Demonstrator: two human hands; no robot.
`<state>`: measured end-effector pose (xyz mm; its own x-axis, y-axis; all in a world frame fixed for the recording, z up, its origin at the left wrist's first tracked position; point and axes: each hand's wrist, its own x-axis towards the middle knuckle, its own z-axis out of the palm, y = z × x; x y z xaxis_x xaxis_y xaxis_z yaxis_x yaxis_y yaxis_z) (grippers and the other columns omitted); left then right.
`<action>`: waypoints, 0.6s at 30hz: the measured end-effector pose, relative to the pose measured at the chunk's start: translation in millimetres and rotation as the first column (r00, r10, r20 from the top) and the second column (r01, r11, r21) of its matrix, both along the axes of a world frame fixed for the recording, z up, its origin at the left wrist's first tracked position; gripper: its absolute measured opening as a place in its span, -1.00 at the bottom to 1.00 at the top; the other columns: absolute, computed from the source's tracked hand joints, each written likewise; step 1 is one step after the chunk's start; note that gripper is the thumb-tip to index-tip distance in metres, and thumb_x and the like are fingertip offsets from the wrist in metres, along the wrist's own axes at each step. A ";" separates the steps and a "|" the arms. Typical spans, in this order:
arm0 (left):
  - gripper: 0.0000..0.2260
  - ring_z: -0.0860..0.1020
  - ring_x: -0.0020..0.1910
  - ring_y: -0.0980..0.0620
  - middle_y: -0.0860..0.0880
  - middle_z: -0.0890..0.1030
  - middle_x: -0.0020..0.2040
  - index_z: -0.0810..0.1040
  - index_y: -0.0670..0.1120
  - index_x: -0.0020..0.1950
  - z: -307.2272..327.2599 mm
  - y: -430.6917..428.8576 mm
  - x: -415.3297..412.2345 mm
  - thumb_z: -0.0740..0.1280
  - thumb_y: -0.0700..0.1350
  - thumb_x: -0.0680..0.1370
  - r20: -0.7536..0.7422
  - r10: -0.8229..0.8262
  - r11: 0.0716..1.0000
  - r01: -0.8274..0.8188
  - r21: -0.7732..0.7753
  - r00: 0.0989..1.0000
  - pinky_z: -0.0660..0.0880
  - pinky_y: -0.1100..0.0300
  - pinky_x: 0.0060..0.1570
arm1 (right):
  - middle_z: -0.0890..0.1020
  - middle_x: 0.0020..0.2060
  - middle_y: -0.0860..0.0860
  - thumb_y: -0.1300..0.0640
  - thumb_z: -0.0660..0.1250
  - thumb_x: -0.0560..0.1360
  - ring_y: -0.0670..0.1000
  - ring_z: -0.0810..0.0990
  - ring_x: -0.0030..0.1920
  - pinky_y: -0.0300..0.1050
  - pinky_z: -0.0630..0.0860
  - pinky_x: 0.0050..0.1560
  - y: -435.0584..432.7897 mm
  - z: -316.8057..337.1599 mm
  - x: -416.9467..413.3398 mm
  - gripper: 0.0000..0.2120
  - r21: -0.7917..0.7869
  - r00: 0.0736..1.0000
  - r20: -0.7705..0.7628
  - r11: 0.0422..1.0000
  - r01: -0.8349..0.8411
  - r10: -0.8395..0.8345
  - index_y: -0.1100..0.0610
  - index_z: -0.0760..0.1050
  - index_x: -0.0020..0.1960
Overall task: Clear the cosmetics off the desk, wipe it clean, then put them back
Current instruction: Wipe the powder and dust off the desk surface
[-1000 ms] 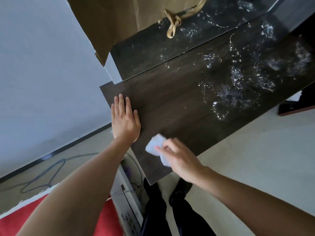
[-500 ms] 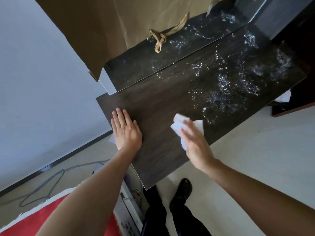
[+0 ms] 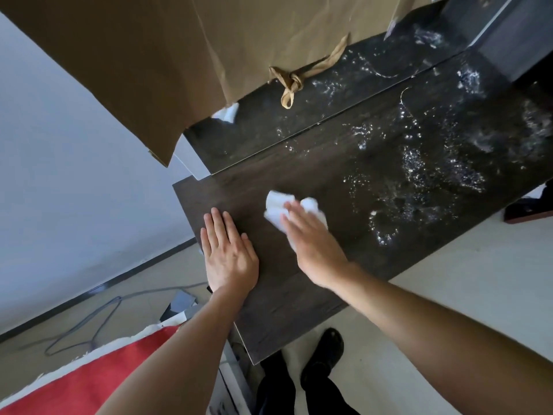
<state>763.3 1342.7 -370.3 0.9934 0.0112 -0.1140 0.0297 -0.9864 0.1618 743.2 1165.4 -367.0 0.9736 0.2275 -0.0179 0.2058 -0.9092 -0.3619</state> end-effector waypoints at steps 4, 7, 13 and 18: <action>-0.47 -0.06 0.54 -0.15 -0.17 0.00 0.56 0.07 -0.19 0.53 6.1 -4.8 6.2 -0.14 0.02 0.61 -0.001 -0.003 1.000 0.003 0.012 1.000 -0.06 -0.05 0.51 | 0.27 0.46 0.17 0.41 0.19 0.47 0.14 0.17 0.49 0.03 0.14 0.48 -45.4 -4.8 11.5 -0.49 -0.087 0.977 0.014 0.974 -0.210 0.212 0.26 0.29 0.42; -0.46 -0.09 0.54 -0.13 -0.14 -0.03 0.57 0.03 -0.16 0.54 7.7 -6.3 5.8 -0.18 0.05 0.61 0.003 0.004 1.000 -0.004 0.014 1.000 -0.09 -0.03 0.51 | 0.26 0.43 0.28 0.38 0.30 0.44 0.23 0.14 0.49 0.06 0.12 0.48 -78.0 3.6 87.8 -0.43 -0.183 0.986 0.022 0.968 0.169 -0.168 0.34 0.22 0.42; -0.49 -0.04 0.54 -0.14 -0.17 0.04 0.55 0.11 -0.20 0.53 0.8 -2.8 4.1 -0.09 0.00 0.62 0.034 0.016 1.000 -0.016 0.017 0.999 -0.11 0.00 0.50 | 0.12 0.48 0.28 0.35 0.17 0.44 0.23 0.00 0.51 0.05 -0.03 0.51 23.1 -0.4 138.4 -0.37 -0.081 0.975 -0.037 0.974 0.214 -0.217 0.28 0.09 0.48; -0.49 -0.02 0.54 -0.14 -0.18 0.07 0.55 0.14 -0.21 0.52 3.2 -3.7 1.6 -0.08 0.01 0.62 0.040 0.018 1.000 -0.019 0.022 0.999 -0.05 -0.02 0.50 | 0.46 0.32 0.16 0.35 0.27 0.39 0.23 0.35 0.34 0.07 0.27 0.39 -38.5 -4.8 139.2 -0.49 -0.109 0.989 0.148 0.994 -0.016 0.032 0.23 0.37 0.34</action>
